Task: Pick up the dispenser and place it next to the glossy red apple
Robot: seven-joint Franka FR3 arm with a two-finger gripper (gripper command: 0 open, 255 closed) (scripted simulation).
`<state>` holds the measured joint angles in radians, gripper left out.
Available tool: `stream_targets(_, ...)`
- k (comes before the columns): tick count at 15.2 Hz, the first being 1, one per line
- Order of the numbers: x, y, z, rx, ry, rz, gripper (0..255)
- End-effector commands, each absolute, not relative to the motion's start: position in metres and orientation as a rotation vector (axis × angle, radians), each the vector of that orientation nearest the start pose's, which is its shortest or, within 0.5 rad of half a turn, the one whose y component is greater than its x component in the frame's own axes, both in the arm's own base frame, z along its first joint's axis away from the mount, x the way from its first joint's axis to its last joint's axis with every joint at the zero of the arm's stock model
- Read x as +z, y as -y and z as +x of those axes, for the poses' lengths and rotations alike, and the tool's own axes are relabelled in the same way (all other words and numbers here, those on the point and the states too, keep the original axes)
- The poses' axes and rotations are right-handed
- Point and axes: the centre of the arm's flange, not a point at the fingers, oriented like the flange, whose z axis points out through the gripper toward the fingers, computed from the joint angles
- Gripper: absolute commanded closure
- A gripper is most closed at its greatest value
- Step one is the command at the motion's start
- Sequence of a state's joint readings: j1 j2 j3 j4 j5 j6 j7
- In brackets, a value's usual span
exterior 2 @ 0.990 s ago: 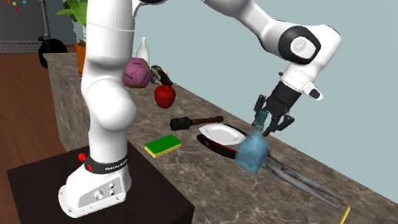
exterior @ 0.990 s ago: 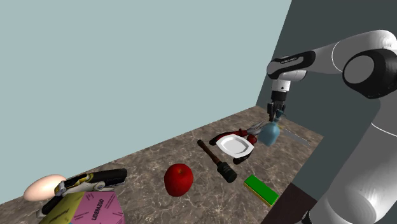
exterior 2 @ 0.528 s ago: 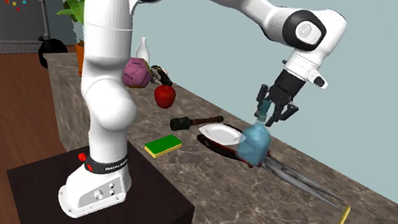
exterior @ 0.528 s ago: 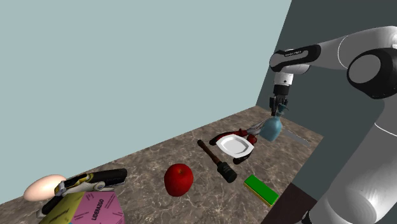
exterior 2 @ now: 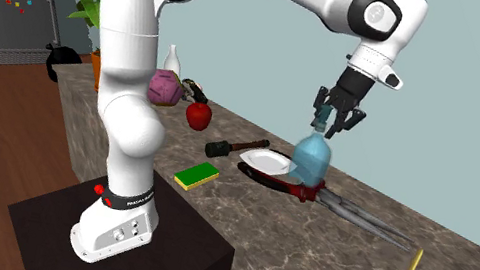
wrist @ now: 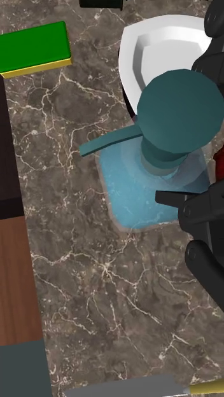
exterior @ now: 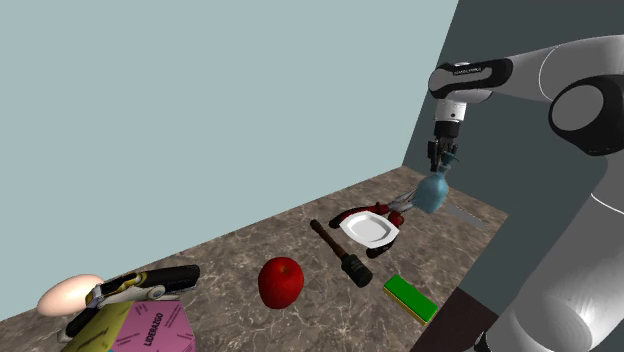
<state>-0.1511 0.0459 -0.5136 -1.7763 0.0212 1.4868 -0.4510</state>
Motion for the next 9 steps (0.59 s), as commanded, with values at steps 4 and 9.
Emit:
stream_targets(4,0.529,0.327,0.426,0.415,-0.321,-2.922,255)
stream_targets(9,0.555,0.327,0.426,0.415,-0.321,-2.922,255)
